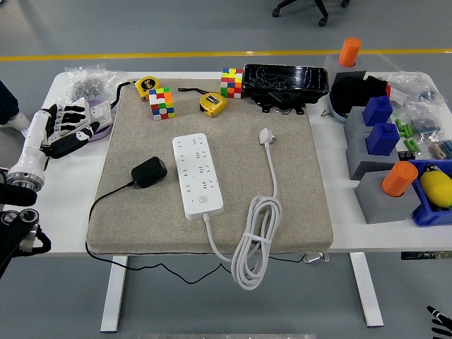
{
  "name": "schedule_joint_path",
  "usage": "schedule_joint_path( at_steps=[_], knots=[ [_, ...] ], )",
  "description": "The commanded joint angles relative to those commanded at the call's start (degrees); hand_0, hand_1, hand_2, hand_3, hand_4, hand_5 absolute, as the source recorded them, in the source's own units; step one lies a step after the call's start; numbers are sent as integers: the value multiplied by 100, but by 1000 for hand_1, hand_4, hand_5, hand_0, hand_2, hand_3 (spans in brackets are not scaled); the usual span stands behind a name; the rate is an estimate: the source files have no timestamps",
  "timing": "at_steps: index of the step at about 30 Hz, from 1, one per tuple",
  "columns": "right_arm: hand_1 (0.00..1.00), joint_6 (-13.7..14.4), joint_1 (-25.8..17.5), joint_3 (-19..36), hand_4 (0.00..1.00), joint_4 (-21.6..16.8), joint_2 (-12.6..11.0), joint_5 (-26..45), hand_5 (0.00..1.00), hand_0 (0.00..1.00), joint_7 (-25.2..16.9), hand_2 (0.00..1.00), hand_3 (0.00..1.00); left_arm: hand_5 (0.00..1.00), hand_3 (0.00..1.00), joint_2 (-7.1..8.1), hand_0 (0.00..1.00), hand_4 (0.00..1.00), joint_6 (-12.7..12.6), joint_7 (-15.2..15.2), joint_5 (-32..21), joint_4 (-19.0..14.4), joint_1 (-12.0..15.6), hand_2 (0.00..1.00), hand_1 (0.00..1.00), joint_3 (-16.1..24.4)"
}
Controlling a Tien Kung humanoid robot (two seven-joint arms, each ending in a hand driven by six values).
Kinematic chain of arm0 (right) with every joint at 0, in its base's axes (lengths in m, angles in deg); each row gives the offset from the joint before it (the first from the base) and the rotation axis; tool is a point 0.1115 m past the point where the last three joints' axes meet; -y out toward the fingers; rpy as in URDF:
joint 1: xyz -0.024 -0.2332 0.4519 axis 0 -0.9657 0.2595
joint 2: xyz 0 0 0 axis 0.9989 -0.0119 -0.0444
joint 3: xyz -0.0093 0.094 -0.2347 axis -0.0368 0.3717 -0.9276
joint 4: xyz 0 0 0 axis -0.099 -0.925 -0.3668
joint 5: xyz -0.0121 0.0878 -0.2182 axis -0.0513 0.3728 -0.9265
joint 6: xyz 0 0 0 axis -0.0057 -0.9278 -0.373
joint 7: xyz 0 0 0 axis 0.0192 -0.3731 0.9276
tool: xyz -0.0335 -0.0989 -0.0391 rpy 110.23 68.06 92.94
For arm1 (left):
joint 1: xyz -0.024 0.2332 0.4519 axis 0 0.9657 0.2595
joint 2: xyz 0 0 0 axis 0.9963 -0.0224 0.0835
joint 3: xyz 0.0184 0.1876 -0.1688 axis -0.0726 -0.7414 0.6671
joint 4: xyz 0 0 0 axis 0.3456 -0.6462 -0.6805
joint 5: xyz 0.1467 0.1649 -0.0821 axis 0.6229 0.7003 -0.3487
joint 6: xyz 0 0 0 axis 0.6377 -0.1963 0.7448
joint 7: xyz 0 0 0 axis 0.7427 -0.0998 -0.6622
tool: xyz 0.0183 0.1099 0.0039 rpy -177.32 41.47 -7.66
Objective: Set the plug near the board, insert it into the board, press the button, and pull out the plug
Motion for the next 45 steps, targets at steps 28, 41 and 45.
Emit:
schedule_joint_path(
  at_steps=[28,41,45],
  knots=[
    [662,-7,34,34,912,121,34,-24,503,657,-46,659,547,202,583,9,542,783,175,162,101,-56,159,579,635,-99],
    [661,-16,-7,-64,912,148,15,27,504,657,-18,658,549,204,583,70,536,779,246,230,152,-45,124,581,635,-238],
    [661,-32,-27,-119,910,168,8,46,504,657,9,658,550,206,584,85,539,778,265,255,173,-46,112,581,636,-283]
  ],
)
